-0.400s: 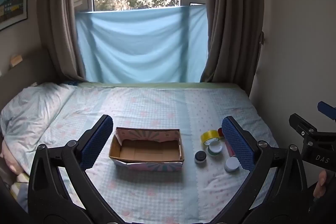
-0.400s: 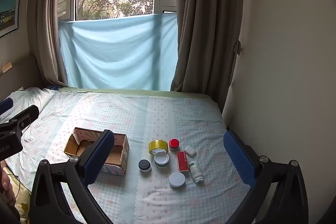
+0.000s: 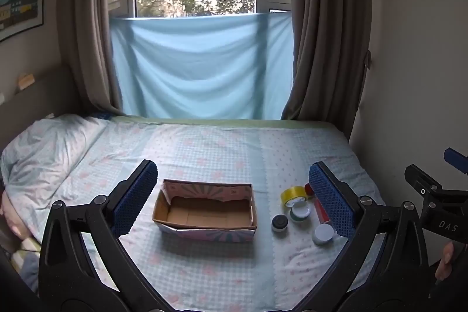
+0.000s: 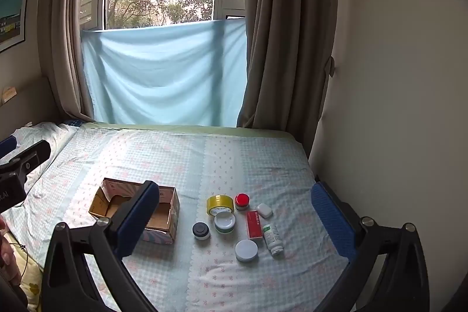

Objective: Organize rigid objects

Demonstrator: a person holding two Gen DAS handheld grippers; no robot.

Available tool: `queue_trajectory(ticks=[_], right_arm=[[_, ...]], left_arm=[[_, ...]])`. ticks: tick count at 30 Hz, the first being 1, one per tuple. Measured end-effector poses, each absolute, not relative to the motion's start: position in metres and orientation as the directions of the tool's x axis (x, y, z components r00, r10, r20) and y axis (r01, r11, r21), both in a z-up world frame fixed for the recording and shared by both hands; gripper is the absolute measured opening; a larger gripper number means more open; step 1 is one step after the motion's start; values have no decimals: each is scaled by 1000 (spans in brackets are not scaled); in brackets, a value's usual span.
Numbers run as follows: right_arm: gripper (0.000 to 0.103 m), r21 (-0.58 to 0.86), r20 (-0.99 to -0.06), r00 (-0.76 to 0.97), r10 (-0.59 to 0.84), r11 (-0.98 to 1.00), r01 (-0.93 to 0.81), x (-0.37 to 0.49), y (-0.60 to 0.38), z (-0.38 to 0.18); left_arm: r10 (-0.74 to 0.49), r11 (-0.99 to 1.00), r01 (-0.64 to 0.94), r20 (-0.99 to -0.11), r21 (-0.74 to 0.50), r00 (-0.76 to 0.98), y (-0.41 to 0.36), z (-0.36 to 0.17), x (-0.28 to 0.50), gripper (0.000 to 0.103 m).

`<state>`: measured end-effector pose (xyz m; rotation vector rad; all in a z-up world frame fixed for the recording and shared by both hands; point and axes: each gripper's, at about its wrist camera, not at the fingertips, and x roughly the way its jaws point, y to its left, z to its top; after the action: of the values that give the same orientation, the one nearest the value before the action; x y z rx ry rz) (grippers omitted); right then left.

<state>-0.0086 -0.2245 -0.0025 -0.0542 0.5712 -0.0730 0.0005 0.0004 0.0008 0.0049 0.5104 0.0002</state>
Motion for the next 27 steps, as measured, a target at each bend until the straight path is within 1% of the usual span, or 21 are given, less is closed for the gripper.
queue_trajectory(ticks=[27], right_arm=[[103, -67, -525, 847, -83, 996, 56, -5, -227, -10]], left_arm=[[-26, 1000, 27, -493, -5, 870, 2, 2, 1, 103]])
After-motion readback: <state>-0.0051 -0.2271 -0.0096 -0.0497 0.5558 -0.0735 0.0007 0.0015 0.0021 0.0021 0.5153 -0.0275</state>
